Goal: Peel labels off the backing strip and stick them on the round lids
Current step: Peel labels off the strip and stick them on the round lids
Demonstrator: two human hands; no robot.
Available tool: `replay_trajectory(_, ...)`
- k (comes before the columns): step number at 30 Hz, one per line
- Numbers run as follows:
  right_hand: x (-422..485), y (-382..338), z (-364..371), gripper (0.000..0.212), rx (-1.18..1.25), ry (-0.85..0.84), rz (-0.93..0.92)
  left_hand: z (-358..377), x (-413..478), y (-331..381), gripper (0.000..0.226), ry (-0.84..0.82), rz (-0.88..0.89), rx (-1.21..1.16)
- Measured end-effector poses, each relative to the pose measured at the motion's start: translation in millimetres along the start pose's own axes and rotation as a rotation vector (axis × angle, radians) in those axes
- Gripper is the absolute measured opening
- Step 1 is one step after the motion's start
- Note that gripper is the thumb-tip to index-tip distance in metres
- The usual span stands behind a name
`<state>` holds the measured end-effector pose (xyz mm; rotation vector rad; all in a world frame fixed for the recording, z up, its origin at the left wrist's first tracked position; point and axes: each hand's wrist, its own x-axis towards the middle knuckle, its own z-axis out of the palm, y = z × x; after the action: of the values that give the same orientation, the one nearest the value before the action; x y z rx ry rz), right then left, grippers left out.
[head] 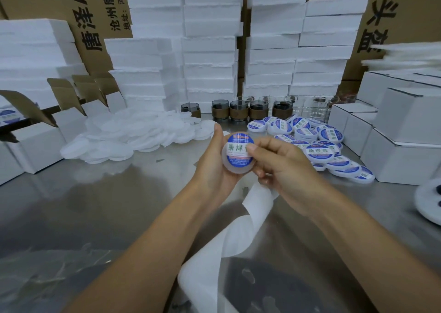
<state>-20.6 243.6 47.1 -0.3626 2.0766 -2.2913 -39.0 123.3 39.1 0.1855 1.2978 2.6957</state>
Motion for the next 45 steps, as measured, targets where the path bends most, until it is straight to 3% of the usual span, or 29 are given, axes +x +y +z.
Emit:
replay_trajectory(18,-0.7,-2.2,-2.1,0.013,-0.179,0.142,0.088,-3.8,2.0,-1.5,0.053,0.004,0.021,0.043)
replay_trajectory(25,1.7,1.2,-2.6,0.008,-0.109,0.149,0.113,0.2,-0.9,-2.0,0.039,-0.032,0.065,0.125)
replay_trajectory(32,1.6,1.3,-2.8,0.008,-0.102,0.145,0.106,1.6,-5.0,-2.5,0.006,-0.073,0.092,0.121)
replay_trajectory(45,2.9,3.3,-4.2,0.006,-0.111,0.17,0.122,-0.5,-3.1,-3.9,0.013,-0.083,0.103,0.149)
